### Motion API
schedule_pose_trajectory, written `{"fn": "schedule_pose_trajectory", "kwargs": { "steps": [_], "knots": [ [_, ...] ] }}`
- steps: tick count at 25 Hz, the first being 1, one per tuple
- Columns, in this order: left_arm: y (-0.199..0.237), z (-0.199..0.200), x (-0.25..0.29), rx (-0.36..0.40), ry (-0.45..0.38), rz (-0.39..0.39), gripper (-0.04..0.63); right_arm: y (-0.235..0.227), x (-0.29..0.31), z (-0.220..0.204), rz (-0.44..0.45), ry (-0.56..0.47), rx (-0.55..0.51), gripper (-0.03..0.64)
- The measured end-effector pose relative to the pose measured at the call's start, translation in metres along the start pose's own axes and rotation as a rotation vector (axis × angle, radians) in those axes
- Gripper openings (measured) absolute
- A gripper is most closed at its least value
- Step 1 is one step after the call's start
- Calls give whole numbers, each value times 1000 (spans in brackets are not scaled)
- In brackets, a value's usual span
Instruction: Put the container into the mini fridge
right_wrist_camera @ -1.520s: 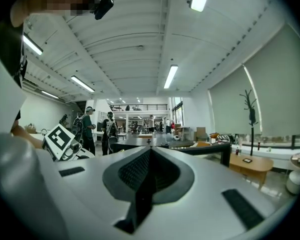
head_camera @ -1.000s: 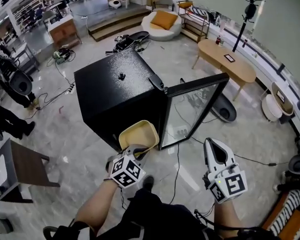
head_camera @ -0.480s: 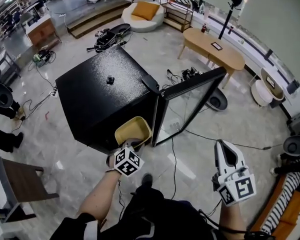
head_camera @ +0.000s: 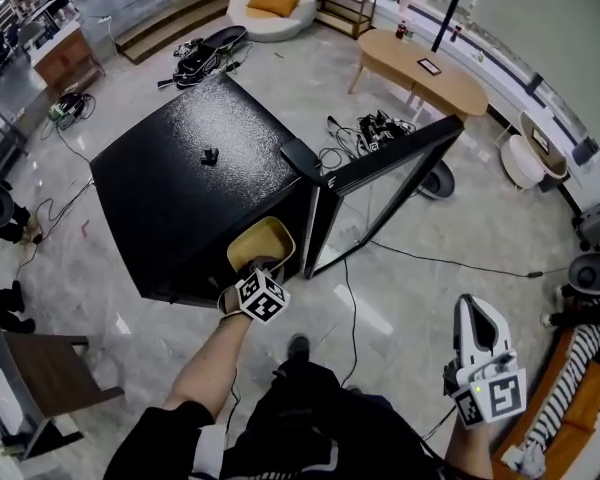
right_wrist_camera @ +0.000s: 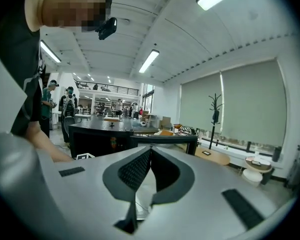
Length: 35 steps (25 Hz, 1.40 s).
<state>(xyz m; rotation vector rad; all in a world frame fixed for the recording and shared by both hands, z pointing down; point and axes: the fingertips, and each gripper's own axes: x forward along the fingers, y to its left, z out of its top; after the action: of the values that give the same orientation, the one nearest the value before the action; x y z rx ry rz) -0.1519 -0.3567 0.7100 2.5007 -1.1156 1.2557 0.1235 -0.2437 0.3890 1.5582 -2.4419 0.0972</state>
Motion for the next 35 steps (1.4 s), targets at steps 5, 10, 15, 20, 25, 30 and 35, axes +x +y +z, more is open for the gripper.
{"fn": "schedule_pose_trajectory", "kwargs": {
  "steps": [5,10,15,20,25,30,35],
  "knots": [
    [12,-22,27,18,50,21,11,-8,-11,-6,-77,19,23,17],
    [23,-34,51,-13,91,22,11,-17,-23,-14,-131,52,24,17],
    [34,-35,68,-34,106,33,11,-24,-26,-22,-169,72,45,17],
    [41,-40,80,-53,123,53,11,-22,-32,-21,-180,89,36,17],
    [52,-41,91,-42,143,68,11,-28,-34,-21,-205,90,39,17],
    [57,-43,95,-21,158,73,11,-24,-35,-26,-207,100,37,17],
    [56,-44,97,3,169,60,12,-20,-43,-26,-214,99,33,17]
  ]
}}
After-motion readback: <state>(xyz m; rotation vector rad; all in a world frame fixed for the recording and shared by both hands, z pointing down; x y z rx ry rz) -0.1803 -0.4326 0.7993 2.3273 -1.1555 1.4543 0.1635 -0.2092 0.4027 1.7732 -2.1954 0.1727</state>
